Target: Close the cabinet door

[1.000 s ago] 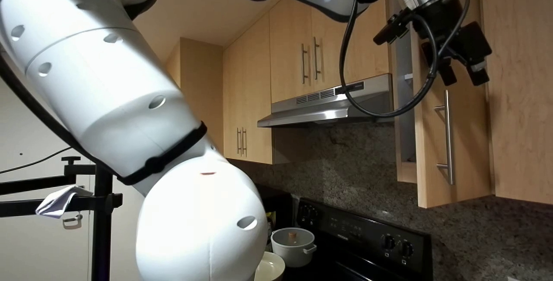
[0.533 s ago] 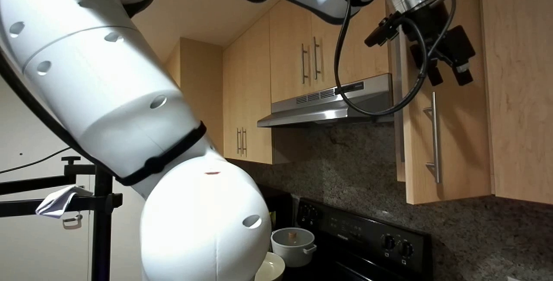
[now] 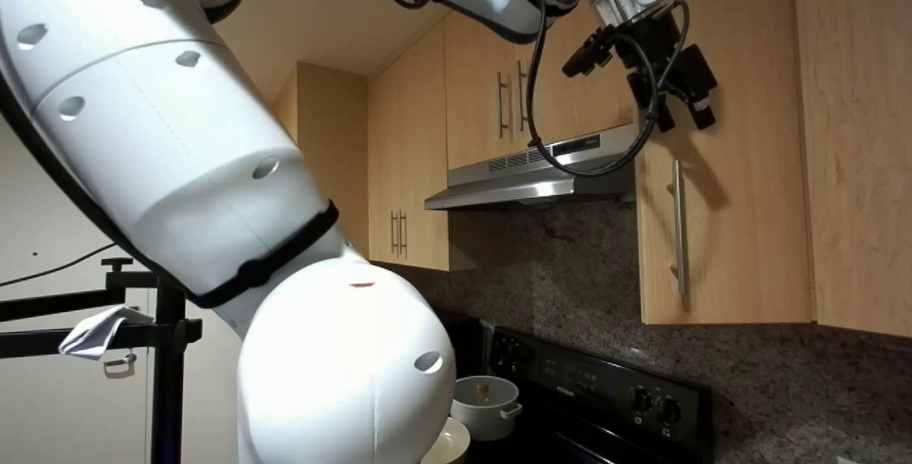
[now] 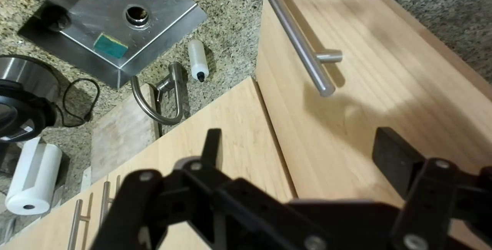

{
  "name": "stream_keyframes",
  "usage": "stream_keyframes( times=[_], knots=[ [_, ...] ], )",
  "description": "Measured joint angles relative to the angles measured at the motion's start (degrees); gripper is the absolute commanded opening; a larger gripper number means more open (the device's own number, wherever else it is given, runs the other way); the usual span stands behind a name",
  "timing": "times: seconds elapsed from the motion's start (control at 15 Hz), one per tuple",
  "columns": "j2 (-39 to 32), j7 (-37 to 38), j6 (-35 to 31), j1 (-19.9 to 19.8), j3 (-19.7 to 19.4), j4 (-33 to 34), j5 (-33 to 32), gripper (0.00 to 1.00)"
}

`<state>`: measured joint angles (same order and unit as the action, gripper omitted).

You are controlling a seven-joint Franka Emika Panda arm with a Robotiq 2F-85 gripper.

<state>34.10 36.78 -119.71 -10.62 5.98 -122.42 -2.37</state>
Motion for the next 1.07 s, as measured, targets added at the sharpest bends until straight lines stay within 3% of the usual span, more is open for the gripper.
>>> stream_keyframes(
  times=[0.53,1.07],
  knots=[
    [-8.82,5.30,0.02,1.18,5.34,8.55,-0.57,1.00],
    [-15.77,7.63,2.18,3.75,6.71,17.42,-4.07,1.00]
  ],
)
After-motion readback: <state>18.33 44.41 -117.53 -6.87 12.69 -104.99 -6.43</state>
